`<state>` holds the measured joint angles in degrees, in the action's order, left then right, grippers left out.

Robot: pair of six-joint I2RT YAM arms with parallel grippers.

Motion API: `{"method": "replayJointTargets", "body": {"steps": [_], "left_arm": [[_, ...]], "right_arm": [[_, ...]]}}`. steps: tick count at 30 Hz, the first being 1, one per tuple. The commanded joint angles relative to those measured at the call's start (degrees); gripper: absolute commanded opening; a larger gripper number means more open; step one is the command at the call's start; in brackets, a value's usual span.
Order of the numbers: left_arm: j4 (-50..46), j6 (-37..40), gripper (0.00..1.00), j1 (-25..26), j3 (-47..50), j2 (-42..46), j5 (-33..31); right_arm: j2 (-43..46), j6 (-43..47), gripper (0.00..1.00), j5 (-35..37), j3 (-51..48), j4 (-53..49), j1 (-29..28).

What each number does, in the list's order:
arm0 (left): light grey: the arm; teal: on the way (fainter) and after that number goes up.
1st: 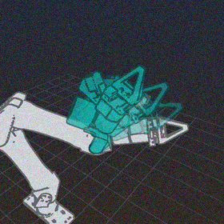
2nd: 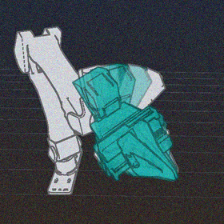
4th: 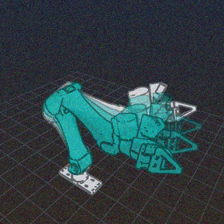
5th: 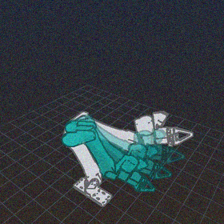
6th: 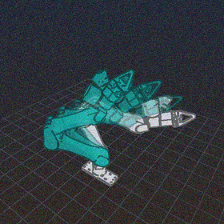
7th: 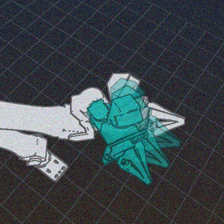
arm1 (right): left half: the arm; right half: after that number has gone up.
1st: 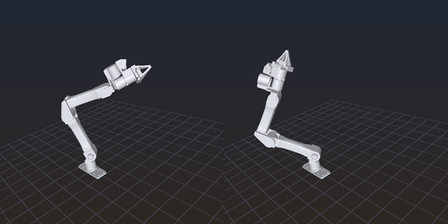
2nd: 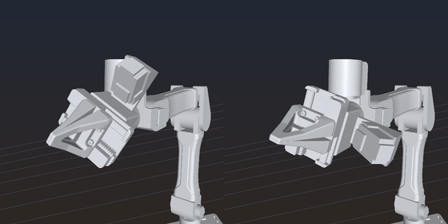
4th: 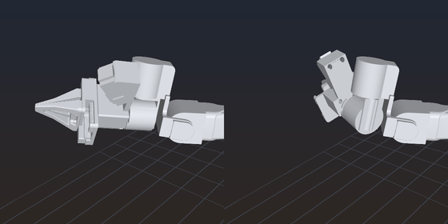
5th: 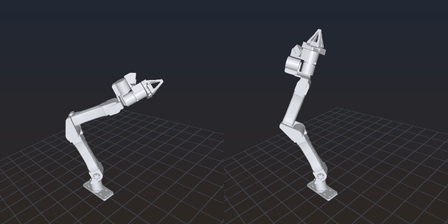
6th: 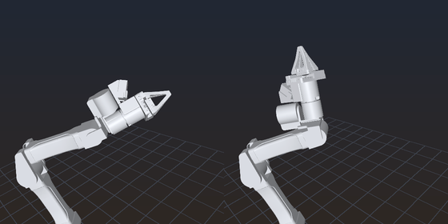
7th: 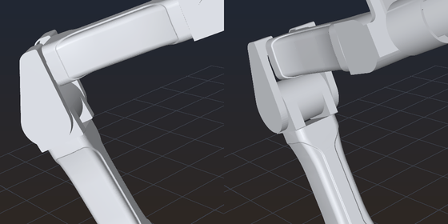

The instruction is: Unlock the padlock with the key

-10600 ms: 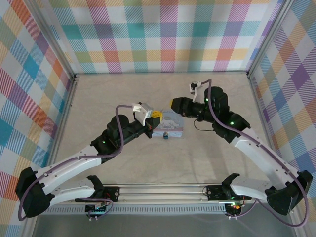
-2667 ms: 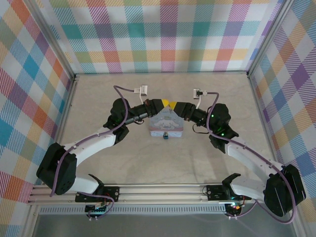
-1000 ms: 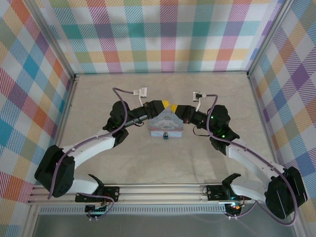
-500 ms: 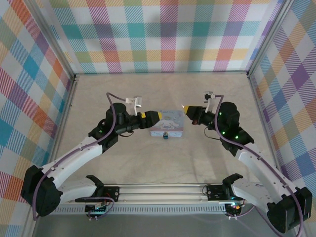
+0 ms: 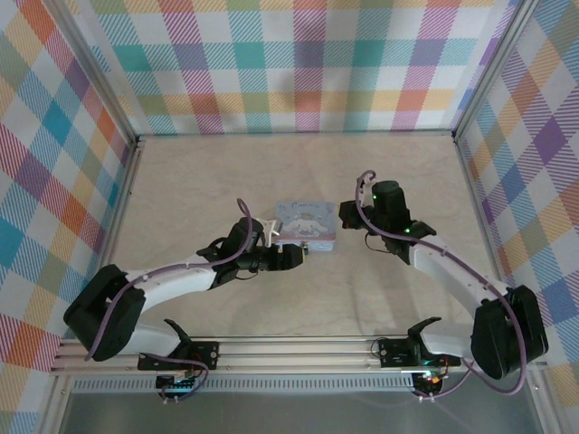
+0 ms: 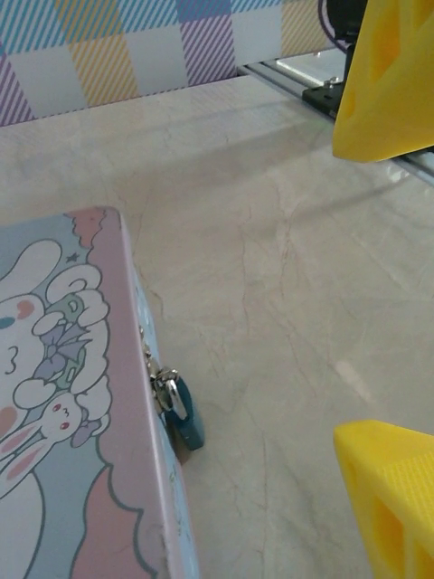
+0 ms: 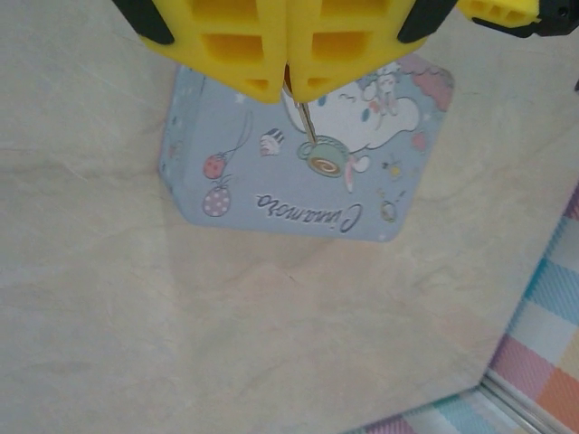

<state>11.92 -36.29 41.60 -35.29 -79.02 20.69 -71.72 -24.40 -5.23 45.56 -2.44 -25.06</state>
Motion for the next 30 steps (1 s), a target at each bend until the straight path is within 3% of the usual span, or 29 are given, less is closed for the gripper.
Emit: {"method": "replayJointTargets", "body": {"steps": [1,7,12,19,20,24,30], "left_arm": [[6.6,2.3,0.76,0.3,-0.3,-1.7,-3.9],[9.3,7.5,0.79,-0.5,-2.1,-5.5,-9.7],[12.3,8.5,0.79,-3.0,-3.9,-10.9,-8.7],[13.8,12.7,0.83,-4.0,-3.6,-11.2,-10.5],[14.5,13.1,0.99,-4.0,-3.2,-11.2,-9.7],[18.8,13.6,1.00,-3.7,0.1,-11.2,-7.2],[29.2,19.3,1.00,-0.7,5.7,-12.9,-11.0]], "right_arm": [[-2.6,2.0,0.00,1.5,3.5,2.8,0.6],[-9.8,3.5,0.00,2.8,7.0,3.7,1.3],[-15.1,4.3,0.00,3.4,11.3,4.1,2.0],[-21.8,5.7,0.00,5.2,16.8,3.2,3.1],[-22.8,5.9,0.00,5.4,17.6,3.0,3.2],[-26.1,6.6,0.00,6.0,19.4,3.1,3.4],[-29.8,7.0,0.00,7.3,21.1,3.1,3.4]]}}
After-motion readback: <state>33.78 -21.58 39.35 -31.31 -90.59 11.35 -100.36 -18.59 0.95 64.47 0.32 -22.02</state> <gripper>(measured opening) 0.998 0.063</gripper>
